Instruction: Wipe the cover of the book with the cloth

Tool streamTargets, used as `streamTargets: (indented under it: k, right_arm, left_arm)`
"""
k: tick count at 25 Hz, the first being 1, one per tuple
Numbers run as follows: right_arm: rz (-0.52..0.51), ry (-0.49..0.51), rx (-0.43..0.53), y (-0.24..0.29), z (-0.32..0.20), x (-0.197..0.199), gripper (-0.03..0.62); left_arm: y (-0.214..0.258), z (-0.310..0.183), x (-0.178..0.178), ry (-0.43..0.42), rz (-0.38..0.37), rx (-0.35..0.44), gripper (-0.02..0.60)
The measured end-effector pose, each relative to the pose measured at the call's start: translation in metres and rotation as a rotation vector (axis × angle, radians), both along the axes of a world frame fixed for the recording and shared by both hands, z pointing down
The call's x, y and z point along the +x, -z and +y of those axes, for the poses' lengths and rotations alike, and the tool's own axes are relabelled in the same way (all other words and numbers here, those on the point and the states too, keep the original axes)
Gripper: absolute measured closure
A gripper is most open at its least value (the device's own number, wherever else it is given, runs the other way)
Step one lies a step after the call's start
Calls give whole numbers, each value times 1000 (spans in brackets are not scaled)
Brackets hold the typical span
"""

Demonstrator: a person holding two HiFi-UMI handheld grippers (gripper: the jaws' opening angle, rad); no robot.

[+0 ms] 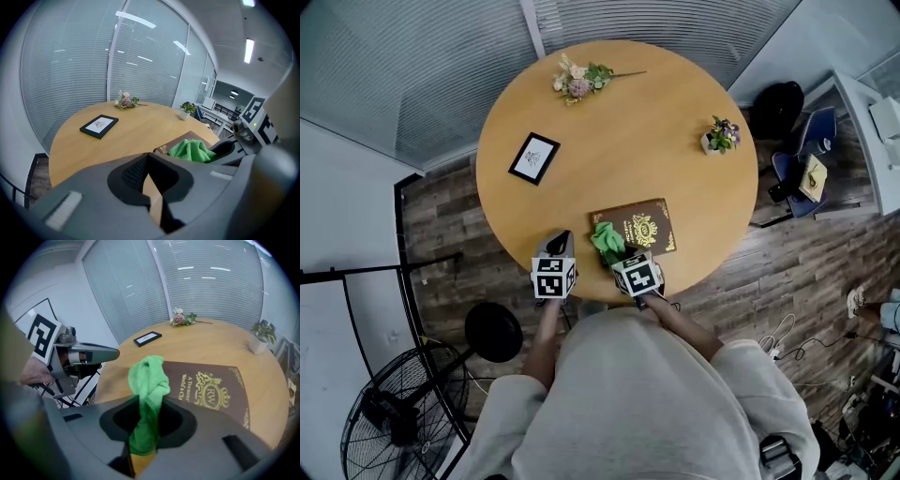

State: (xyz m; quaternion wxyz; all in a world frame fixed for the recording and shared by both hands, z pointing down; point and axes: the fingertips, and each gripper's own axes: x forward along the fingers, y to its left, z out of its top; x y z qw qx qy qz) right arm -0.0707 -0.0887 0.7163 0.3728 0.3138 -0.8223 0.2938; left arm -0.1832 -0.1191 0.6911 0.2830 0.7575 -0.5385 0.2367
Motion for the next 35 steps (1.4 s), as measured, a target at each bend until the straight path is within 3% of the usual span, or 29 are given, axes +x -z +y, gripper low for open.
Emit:
streamTargets:
  k: [35]
  right_arm:
    - [25,-164,25,0,-26,107,496]
  left_arm:
    - [-5,-23,91,-139,2,-14,572]
